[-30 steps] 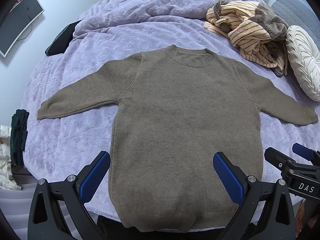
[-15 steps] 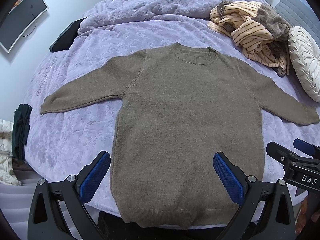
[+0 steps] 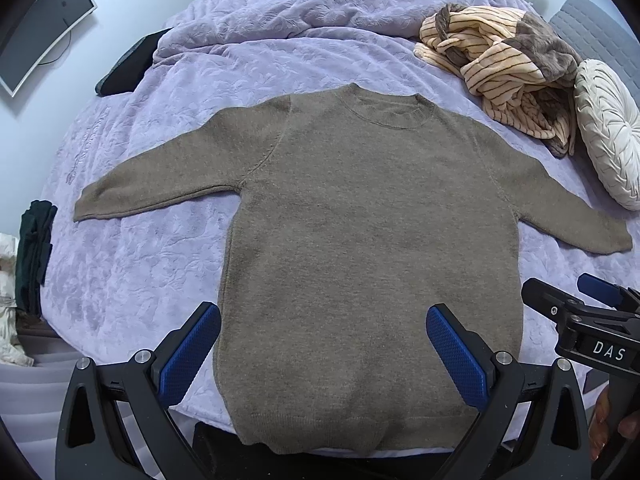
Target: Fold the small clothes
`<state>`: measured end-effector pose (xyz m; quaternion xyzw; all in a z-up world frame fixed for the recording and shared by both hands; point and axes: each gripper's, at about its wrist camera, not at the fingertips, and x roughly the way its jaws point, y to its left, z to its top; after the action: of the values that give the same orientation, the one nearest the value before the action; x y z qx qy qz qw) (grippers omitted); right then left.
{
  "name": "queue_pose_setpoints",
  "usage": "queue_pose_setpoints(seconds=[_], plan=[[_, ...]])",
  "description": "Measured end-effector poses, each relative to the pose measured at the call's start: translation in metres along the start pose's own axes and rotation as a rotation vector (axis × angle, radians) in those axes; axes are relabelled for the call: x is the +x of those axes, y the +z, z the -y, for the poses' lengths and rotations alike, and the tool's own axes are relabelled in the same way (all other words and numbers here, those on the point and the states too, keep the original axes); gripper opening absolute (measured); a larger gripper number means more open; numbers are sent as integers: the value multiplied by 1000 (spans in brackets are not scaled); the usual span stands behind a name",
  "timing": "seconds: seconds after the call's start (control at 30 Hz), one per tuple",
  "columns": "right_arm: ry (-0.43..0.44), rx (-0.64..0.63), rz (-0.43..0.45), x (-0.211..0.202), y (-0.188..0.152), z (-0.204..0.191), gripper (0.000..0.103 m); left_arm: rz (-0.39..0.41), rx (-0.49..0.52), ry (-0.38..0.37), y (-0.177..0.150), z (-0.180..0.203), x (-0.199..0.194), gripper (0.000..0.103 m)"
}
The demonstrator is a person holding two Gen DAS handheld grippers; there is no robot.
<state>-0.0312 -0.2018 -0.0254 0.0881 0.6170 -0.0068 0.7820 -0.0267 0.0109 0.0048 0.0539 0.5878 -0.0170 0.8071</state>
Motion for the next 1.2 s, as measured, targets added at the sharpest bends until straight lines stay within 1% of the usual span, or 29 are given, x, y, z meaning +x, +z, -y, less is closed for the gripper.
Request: queue_pose_setpoints(seconds=[0.17,0.3,0.5,0.7,0.83,0.93,1.0,1.07,1.2], plan=[[-23,21,-10,3,1,-3,103,-17,15,-42,5,-4,11,103],[-34,64,-26,7,-2,-2,103,-35,32,-88,9,-10,24,103],[-86,101,-64,20,-5,-12,103,-73,53,-181,13,-23,48,103],[-99,82,-85,33,-1,-41,103,-99,-16,-273,19,-54,69,103],[-105,65,-76,39,4,-67,103,-96,-41,-281,22,-77,79,103],[-98,75,-80,44,6,-80,103,-91,-62,-287,25,-101,87,103],[-97,77,-85,47,6,-90,103,-77,-102,-293,30,-125,94,103],[-102,72,-91,50,5,-100,103,-58,-178,-311,36,-159,103,103],[-109,55,-113,58,5,-121,103,-2,-385,-325,48,-248,130,103]])
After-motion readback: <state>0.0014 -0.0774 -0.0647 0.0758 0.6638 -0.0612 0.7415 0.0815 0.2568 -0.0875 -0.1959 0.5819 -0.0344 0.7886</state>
